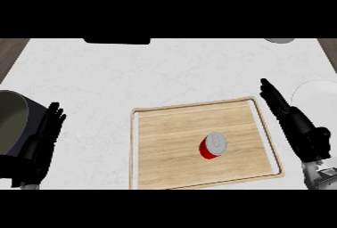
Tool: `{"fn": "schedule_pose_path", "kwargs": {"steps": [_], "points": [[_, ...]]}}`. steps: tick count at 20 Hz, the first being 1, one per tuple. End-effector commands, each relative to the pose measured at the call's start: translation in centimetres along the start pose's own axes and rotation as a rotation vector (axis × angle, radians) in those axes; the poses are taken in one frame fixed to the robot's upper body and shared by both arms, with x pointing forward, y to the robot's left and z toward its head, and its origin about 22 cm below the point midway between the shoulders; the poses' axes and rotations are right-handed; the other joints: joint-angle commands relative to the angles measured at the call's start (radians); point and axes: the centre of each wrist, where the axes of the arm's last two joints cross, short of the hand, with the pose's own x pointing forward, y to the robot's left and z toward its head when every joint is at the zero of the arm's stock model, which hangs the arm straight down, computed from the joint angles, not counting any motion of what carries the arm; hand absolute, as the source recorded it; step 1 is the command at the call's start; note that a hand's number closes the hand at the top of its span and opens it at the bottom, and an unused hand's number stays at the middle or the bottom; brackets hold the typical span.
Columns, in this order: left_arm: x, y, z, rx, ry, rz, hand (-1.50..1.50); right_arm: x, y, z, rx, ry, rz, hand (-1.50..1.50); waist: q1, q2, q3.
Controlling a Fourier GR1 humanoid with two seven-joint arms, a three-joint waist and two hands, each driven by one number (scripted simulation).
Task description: Pick the can from the tray and place it in the plate
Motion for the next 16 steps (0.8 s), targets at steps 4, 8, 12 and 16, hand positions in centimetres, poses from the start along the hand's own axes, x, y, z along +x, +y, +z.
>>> {"fn": "schedule_pose_path", "kwargs": {"steps": [4,8,12,16], "points": [[-2.6,-2.3,0.3,-0.048,0.248,0.031,0.00,7.5,-4.0,-3.8,-0.072,-0.279,-0.098,1.50,-0.032,-0.020,0.007],[-3.5,-4.8,0.7,-0.122,0.319,0.111,0.00,6.6,-9.0,-3.4,-0.372,-0.191,0.338,1.50,-0.064,-0.016,0.001],[-1.9,-6.4,-0.2,-0.128,0.334,0.123,0.00,2.7,-5.1,-2.7,-0.530,-0.282,0.046,-1.50,-0.039,-0.025,0.008],[-2.2,-6.5,-0.6,-0.123,0.365,0.124,0.00,0.9,-3.9,0.3,-0.463,-0.340,0.003,-1.50,-0.034,-0.026,0.007]]}}
